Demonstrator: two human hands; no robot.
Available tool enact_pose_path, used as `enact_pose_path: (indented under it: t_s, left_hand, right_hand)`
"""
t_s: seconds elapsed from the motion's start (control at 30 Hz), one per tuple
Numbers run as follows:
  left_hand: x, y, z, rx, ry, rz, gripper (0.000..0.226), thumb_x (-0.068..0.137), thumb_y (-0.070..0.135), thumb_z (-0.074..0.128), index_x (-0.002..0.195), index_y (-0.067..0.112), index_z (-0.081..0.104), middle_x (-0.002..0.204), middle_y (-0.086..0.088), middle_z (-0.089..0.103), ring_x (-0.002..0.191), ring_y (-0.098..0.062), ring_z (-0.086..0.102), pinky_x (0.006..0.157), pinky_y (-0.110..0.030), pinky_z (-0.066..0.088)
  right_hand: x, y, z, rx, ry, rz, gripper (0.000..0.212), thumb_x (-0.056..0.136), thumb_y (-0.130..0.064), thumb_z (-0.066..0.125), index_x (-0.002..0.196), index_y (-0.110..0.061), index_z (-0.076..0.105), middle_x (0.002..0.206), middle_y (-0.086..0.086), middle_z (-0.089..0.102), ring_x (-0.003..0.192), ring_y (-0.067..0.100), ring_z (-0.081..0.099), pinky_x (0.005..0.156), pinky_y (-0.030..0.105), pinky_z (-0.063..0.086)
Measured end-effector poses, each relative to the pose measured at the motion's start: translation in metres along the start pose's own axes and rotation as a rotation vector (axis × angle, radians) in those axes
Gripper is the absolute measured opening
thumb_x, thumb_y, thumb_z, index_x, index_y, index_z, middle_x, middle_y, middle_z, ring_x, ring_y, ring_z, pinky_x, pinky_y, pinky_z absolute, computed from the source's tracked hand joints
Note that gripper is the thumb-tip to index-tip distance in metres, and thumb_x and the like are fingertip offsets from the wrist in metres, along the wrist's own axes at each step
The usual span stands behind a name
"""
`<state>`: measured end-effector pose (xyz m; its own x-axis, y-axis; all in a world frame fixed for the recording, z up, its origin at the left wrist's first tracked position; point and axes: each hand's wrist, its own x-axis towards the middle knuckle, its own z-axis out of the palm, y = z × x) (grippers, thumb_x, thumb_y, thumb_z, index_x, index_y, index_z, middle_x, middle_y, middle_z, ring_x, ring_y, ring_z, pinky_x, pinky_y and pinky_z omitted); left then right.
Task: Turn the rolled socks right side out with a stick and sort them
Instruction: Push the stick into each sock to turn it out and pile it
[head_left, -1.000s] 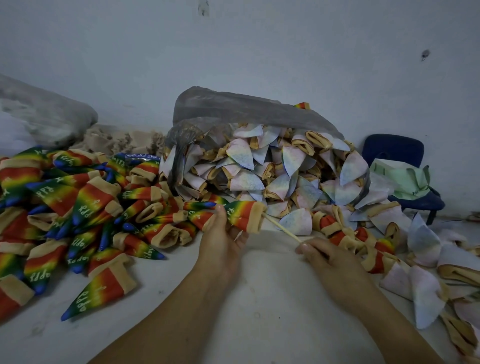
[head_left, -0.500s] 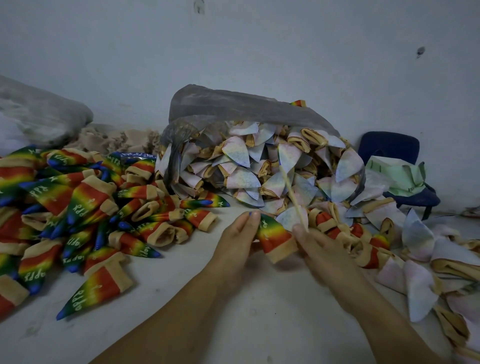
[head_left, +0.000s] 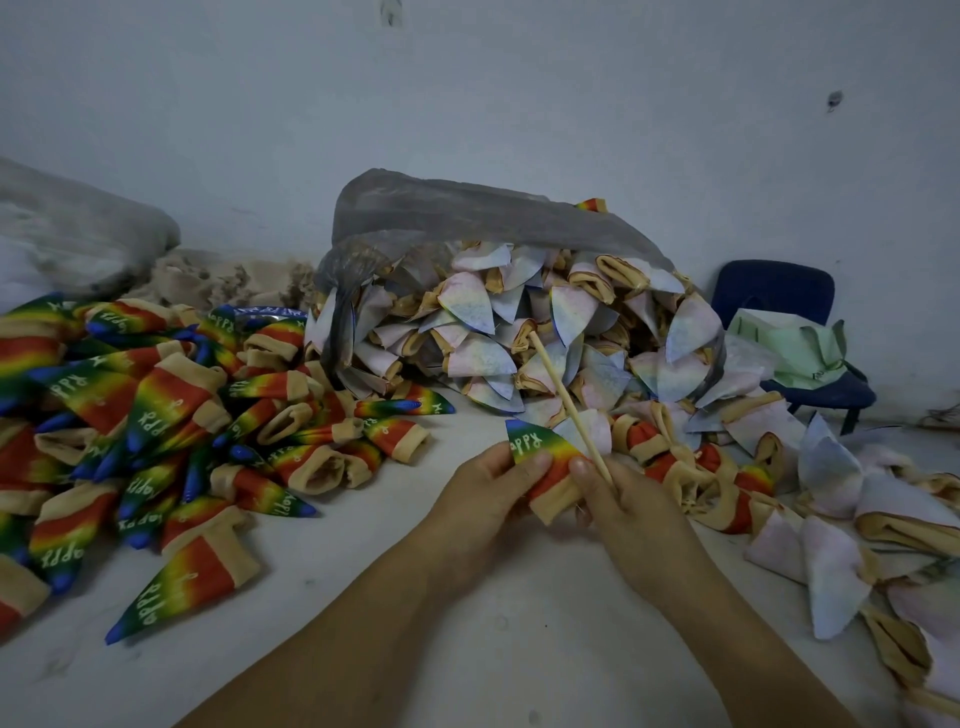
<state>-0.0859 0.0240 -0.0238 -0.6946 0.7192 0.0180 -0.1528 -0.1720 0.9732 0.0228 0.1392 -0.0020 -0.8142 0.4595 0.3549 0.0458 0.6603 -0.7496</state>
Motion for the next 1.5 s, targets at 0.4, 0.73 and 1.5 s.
enact_pose_path:
  t_s: [0.4, 0.73, 1.5]
  left_hand:
    - [-0.003, 0.005, 0.001, 0.187, 0.053, 0.127, 0.019, 0.095, 0.044, 0.058, 0.105, 0.030, 0.066, 0.103, 0.003, 0.072, 0.100, -0.017, 0.067, 0.089, -0.034, 0.055]
    - [-0.008, 0.002, 0.007, 0.214, -0.083, 0.072, 0.020, 0.093, 0.043, 0.061, 0.105, 0.030, 0.068, 0.071, 0.018, 0.065, 0.067, 0.006, 0.058, 0.067, -0.010, 0.046]
    - [-0.020, 0.008, 0.017, 0.473, -0.105, 0.279, 0.043, 0.087, 0.063, 0.041, 0.067, 0.035, 0.067, 0.070, 0.019, 0.065, 0.068, 0.005, 0.057, 0.066, -0.008, 0.042]
  right_hand:
    - [0.001, -0.002, 0.004, 0.262, -0.054, 0.128, 0.033, 0.086, -0.048, 0.054, 0.087, -0.015, 0.060, 0.068, -0.009, 0.056, 0.058, -0.003, 0.050, 0.051, 0.010, 0.039]
    - [0.001, -0.002, 0.000, 0.536, -0.012, 0.203, 0.040, 0.070, -0.056, 0.067, 0.079, -0.019, 0.054, 0.055, -0.005, 0.043, 0.045, 0.006, 0.032, 0.043, 0.021, 0.032]
    - [0.004, -0.016, -0.006, 0.907, 0.149, 0.393, 0.027, 0.075, -0.044, 0.061, 0.082, -0.020, 0.071, 0.057, -0.003, 0.064, 0.034, 0.002, 0.045, 0.031, 0.014, 0.033]
